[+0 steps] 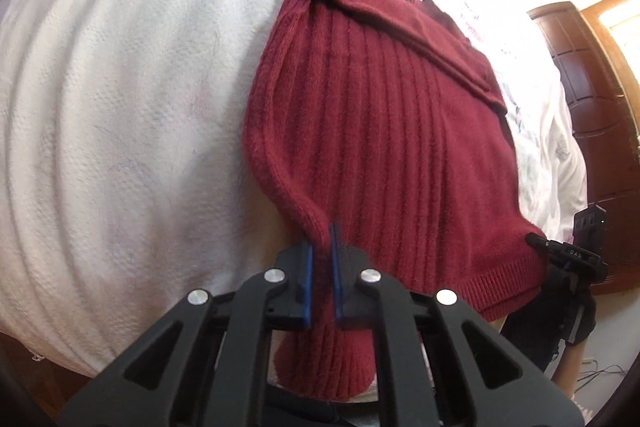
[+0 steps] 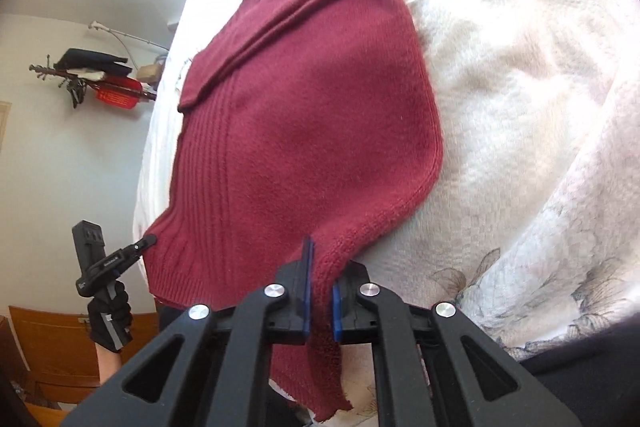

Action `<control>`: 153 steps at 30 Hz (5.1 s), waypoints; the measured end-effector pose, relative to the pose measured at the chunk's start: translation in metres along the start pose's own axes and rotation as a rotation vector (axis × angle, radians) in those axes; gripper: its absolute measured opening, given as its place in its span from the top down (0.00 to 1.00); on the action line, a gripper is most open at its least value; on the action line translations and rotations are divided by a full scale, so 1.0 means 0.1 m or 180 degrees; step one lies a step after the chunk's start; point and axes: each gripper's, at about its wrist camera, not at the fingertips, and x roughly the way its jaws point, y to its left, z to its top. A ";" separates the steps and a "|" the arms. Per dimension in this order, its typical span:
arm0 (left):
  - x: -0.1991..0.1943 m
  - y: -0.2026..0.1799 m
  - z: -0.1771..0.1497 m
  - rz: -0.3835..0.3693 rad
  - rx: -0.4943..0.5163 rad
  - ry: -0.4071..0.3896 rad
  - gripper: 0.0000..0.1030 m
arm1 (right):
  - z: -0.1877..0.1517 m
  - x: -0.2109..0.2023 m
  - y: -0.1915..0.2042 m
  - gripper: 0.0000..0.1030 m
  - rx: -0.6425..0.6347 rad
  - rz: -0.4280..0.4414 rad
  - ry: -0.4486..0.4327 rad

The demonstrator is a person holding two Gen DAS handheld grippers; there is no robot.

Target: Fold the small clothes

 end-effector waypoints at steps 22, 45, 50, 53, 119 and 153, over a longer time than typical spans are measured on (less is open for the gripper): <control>0.13 0.03 1.12 0.0103 -0.0531 -0.0556 0.95 | 1.24 0.02 0.00 0.93 0.0226 0.0066 -0.0211; 0.68 0.41 1.47 -0.0081 -0.0806 -0.0293 0.71 | 1.63 0.40 -0.53 0.90 0.0515 0.0259 -0.0134; 0.35 0.49 1.33 -0.0172 -0.0841 -0.0366 0.53 | 1.58 0.00 -0.48 0.50 0.0392 -0.0091 -0.0486; 0.24 0.50 1.20 -0.0168 -0.0798 -0.0317 0.52 | 1.51 -0.22 -0.42 0.50 0.0312 -0.0089 -0.0622; 1.09 -0.22 2.06 0.0607 0.0454 -0.0340 0.45 | 2.03 0.29 0.00 0.57 -0.0360 -0.0123 -0.0518; 1.18 -0.41 1.89 0.0864 0.0699 -0.0479 0.94 | 1.99 0.77 0.28 0.91 -0.1152 -0.0847 -0.0121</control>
